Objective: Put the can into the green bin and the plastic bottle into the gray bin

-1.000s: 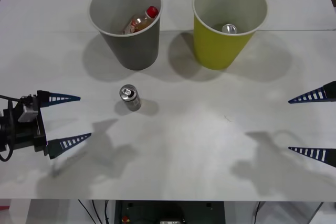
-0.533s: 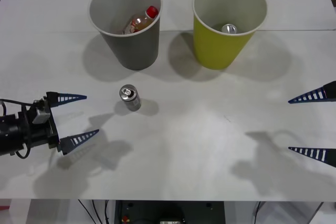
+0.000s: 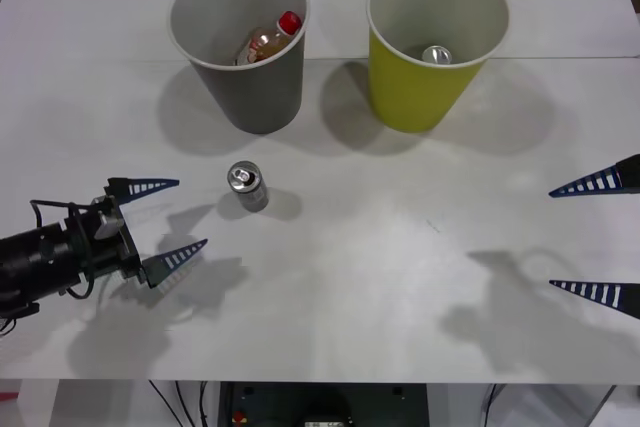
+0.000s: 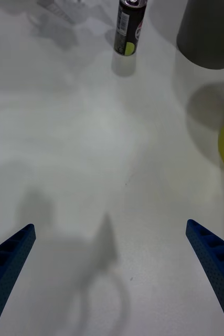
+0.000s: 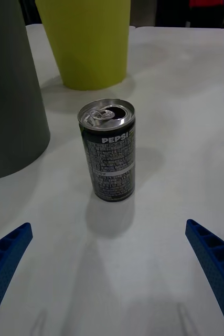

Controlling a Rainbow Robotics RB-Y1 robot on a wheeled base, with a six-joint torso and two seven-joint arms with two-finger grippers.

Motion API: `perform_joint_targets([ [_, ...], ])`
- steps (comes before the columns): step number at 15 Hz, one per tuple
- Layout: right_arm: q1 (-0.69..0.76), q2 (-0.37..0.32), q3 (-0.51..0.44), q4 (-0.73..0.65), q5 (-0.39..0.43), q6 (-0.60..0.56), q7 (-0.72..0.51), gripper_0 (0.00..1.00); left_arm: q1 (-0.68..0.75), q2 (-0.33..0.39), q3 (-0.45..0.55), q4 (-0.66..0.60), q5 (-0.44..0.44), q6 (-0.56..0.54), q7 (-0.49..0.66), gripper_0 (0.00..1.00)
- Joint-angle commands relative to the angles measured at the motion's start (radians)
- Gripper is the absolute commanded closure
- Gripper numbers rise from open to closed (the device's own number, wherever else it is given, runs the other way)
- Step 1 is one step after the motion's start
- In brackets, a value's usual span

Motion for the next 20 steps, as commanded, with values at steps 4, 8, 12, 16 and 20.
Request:
perform_joint_targets([
  [4, 0.0, 0.0, 0.0, 0.0, 0.0, 0.0, 0.0, 0.0, -0.027, -0.093, 0.001, 0.022, 0.0, 0.027, -0.002, 0.0],
  [8, 0.0, 0.0, 0.0, 0.0, 0.0, 0.0, 0.0, 0.0, -0.071, -0.167, 0.001, 0.081, -0.011, 0.042, -0.006, 0.0],
  [12, 0.0, 0.0, 0.0, 0.0, 0.0, 0.0, 0.0, 0.0, -0.096, -0.228, 0.001, 0.109, -0.014, 0.048, -0.008, 0.0],
  [16, 0.0, 0.0, 0.0, 0.0, 0.0, 0.0, 0.0, 0.0, -0.116, -0.273, 0.001, 0.112, -0.035, 0.091, -0.008, 0.0],
  [20, 0.0, 0.0, 0.0, 0.0, 0.0, 0.0, 0.0, 0.0, -0.143, -0.302, 0.003, 0.112, -0.077, 0.132, 0.005, 0.0],
])
